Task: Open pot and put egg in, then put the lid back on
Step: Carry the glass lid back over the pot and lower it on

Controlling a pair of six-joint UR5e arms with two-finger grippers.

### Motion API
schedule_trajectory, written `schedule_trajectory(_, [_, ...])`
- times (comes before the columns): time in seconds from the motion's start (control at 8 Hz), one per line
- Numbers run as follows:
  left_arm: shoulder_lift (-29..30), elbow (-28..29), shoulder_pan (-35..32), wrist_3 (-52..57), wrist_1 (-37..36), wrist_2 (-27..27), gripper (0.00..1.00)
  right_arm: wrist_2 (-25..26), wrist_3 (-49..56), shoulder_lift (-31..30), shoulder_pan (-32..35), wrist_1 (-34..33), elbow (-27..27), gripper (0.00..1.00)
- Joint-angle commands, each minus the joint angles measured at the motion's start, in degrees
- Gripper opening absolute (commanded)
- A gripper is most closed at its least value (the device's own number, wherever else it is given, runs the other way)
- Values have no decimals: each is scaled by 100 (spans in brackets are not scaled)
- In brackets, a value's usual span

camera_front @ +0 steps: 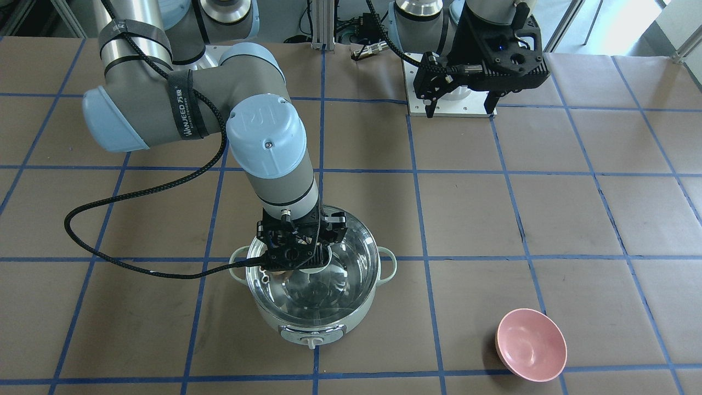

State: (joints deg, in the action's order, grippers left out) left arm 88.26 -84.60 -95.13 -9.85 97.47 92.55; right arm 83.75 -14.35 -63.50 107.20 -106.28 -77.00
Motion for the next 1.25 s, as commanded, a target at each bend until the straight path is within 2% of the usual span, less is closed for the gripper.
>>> schedule_trajectory(0.0, [-2, -4, -5, 1, 0, 0, 100, 27, -16, -48, -6, 273, 36, 8])
schedule_trajectory(0.38, [7, -30, -5, 10, -9, 87, 100, -43, -33, -22, -6, 274, 19, 10])
schedule_trajectory(0.5, [24, -30, 3, 19, -18, 97, 100, -43, -24, 4, 2, 274, 19, 20])
schedule_trajectory(0.62, [7, -39, -5, 10, 43, 88, 100, -43, 45, 22, -6, 265, 27, 71])
schedule_trajectory(0.75, [-63, 22, -5, 19, 70, 88, 100, -43, 63, -4, -6, 274, 36, 100])
schedule_trajectory(1.12, [-55, -30, -32, 19, 35, 70, 100, -25, 63, -363, -50, 702, 54, 100])
